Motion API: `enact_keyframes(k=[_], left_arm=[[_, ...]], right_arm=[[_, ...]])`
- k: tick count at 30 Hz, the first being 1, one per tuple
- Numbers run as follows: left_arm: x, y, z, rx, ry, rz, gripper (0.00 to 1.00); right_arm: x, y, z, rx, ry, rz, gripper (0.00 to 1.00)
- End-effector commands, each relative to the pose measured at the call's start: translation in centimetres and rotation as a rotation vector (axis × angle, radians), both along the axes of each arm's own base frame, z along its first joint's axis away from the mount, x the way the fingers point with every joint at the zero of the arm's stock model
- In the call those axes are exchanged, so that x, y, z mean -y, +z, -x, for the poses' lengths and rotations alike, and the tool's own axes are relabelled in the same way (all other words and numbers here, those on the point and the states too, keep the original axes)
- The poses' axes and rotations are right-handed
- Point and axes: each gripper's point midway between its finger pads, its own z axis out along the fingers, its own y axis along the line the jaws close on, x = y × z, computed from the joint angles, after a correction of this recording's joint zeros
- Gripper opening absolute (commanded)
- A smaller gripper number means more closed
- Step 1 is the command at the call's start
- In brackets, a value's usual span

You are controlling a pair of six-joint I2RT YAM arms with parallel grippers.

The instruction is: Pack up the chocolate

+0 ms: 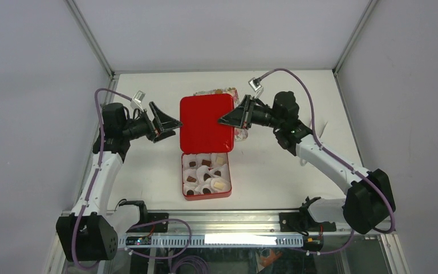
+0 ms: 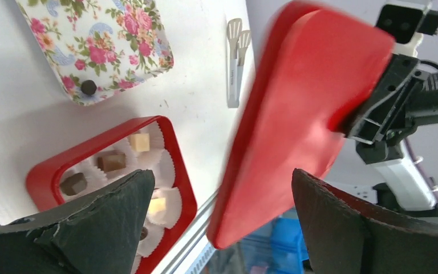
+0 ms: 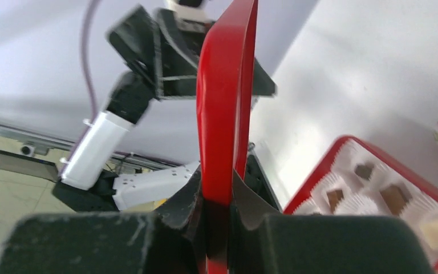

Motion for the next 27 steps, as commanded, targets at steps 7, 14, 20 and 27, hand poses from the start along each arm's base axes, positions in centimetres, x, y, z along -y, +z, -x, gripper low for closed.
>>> enact_keyframes(k=[7,14,20,27], left_arm=[[1.4,3.4,0.2,0.049,-0.042,0.233,0.89],[1.5,4.4,0.0,0.072,-0.065,0.271,0.61],[1.5,3.1,-0.1,0.033,-0.055,0.263,0.22],[0.9,-0.6,-0.2,-0.044,-0.015,0.154,0.00]], right_arm=[[-1.9,6.3,-1.4,0.117,0.011,-0.268,0.00],[-3.5,4.4,-1.5,0.059,0.042,-0.276,0.00],[-3.6,2.3,-1.6,0.013,0.045,-0.254,0.00],[-3.2,-2.8,-1.0,-0.093,0.035,-0.070,0.27]])
